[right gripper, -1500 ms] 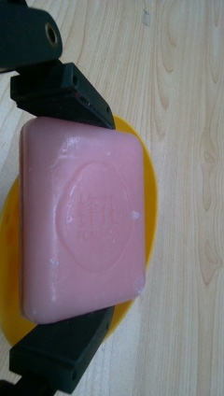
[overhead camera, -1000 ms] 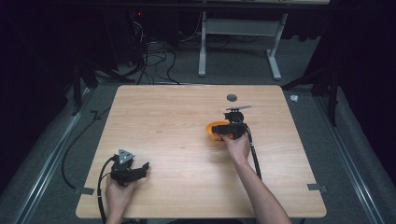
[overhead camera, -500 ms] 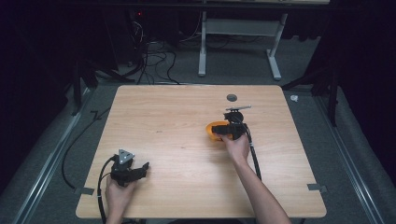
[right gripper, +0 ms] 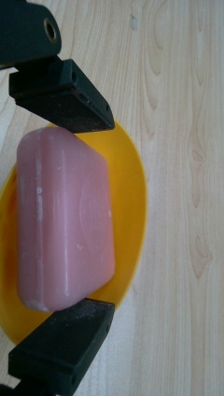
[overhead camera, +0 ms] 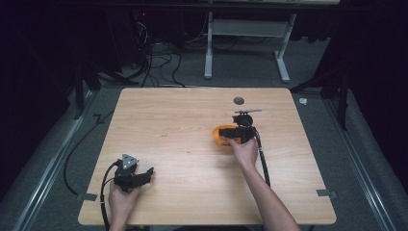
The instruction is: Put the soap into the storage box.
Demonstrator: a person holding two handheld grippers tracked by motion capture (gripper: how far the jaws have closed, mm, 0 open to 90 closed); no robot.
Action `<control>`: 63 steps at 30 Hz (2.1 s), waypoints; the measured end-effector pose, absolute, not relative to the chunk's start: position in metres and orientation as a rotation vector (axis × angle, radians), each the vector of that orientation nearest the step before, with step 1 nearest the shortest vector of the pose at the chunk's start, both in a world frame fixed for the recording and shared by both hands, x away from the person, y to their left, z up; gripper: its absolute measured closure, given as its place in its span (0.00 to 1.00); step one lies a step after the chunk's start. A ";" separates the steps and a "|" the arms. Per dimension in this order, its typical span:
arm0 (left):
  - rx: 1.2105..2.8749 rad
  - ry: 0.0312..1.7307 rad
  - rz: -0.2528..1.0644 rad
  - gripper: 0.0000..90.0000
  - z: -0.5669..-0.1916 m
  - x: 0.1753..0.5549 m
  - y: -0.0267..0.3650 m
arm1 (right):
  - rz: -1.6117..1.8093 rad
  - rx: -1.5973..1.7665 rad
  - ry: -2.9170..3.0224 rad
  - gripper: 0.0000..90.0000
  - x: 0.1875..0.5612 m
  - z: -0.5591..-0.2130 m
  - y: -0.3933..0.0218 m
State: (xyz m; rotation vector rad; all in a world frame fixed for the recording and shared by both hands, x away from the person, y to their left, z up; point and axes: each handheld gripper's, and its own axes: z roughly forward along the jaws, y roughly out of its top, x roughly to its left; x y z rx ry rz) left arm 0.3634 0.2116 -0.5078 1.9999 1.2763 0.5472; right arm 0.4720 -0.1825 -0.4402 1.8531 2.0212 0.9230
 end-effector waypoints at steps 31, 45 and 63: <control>1.998 1.277 0.547 0.29 -0.508 0.363 0.211 | 1.009 1.739 2.056 0.17 0.455 -0.425 -0.198; 1.999 1.277 0.547 0.29 -0.508 0.363 0.212 | 1.044 1.634 2.033 0.21 0.438 -0.409 -0.218; 1.999 1.277 0.547 0.29 -0.508 0.363 0.212 | 1.108 1.625 1.979 0.23 0.416 -0.408 -0.246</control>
